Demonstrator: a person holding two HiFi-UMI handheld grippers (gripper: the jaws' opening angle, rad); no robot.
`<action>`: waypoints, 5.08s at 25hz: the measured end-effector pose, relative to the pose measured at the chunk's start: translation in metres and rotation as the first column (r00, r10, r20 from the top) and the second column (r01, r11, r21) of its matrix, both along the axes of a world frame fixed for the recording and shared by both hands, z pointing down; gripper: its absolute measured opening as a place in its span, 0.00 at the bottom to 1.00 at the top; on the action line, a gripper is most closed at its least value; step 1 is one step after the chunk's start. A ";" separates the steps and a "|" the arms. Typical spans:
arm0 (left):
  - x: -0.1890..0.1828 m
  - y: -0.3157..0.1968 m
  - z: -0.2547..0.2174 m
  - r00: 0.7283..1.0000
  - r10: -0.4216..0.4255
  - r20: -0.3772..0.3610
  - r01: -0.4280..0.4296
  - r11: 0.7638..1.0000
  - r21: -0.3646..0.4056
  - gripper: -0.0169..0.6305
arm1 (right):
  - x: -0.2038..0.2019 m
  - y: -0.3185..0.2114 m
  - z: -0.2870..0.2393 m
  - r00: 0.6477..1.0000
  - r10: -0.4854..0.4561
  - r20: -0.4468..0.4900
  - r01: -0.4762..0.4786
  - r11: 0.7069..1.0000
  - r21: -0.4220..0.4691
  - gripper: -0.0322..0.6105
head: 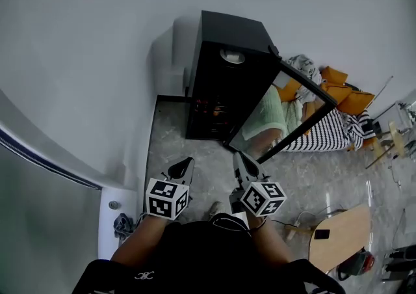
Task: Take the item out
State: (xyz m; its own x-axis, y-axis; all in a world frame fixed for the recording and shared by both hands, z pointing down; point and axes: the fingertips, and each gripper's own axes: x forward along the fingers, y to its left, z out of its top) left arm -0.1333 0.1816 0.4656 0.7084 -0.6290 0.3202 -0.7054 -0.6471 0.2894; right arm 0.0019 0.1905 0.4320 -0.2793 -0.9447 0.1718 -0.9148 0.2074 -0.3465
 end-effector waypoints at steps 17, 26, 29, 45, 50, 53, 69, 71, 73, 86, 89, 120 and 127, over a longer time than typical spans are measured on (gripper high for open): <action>0.011 -0.047 0.003 0.999 -0.025 0.022 0.024 0.999 0.033 0.03 | 0.018 -0.051 0.012 1.000 -0.006 0.024 0.006 1.000 0.009 0.06; 0.028 -0.096 0.010 0.999 -0.027 0.044 0.026 0.999 0.022 0.03 | 0.044 -0.111 0.011 0.997 0.017 0.072 -0.018 1.000 0.011 0.06; 0.034 -0.116 0.011 0.998 -0.026 0.050 0.025 0.999 0.021 0.03 | 0.051 -0.133 0.015 0.996 0.021 0.084 -0.020 1.000 -0.001 0.06; 0.111 -0.237 0.019 0.996 -0.046 0.081 0.050 0.998 -0.039 0.03 | 0.147 -0.285 0.033 0.883 0.136 0.449 -0.067 0.984 -0.164 0.06; 0.145 -0.276 0.024 0.993 -0.059 0.099 0.064 0.997 -0.050 0.03 | 0.174 -0.324 0.041 0.877 0.120 0.466 -0.035 0.982 -0.187 0.06; 0.162 -0.297 0.022 0.992 -0.070 0.108 0.075 0.996 -0.051 0.03 | 0.189 -0.344 0.046 0.872 0.119 0.475 -0.021 0.978 -0.206 0.06; 0.185 -0.339 0.027 0.990 -0.065 0.128 0.075 0.995 -0.072 0.03 | 0.195 -0.399 0.078 0.731 0.194 0.654 0.046 0.943 -0.331 0.06; 0.183 -0.342 0.028 0.990 -0.051 0.131 0.061 0.996 -0.070 0.03 | 0.197 -0.403 0.082 0.680 0.234 0.695 0.033 0.937 -0.349 0.06; 0.181 -0.345 0.028 0.990 -0.042 0.132 0.052 0.996 -0.068 0.03 | 0.200 -0.407 0.087 0.637 0.267 0.723 0.018 0.933 -0.360 0.06; 0.165 -0.366 0.027 0.990 -0.020 0.136 0.028 0.998 -0.054 0.03 | 0.211 -0.444 0.106 0.418 0.381 0.825 -0.035 0.914 -0.404 0.06; 0.161 -0.369 0.027 0.990 -0.025 0.140 0.032 0.998 -0.051 0.03 | 0.207 -0.452 0.110 0.397 0.387 0.832 -0.015 0.909 -0.416 0.06; 0.124 -0.373 0.037 0.976 -0.119 0.184 0.135 0.988 -0.079 0.03 | 0.199 -0.504 0.137 0.262 0.468 0.844 -0.068 0.882 -0.467 0.23; 0.121 -0.373 0.036 0.976 -0.122 0.182 0.138 0.987 -0.078 0.03 | 0.198 -0.509 0.134 0.255 0.477 0.841 -0.076 0.877 -0.475 0.28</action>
State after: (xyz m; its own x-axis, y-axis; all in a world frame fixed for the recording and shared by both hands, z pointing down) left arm -0.0122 -0.1916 0.5021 0.5500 -0.6750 0.4918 -0.8267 -0.5237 0.2056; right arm 0.2003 -0.3185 0.5660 -0.1655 -0.9517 0.2585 0.0848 -0.2749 -0.9577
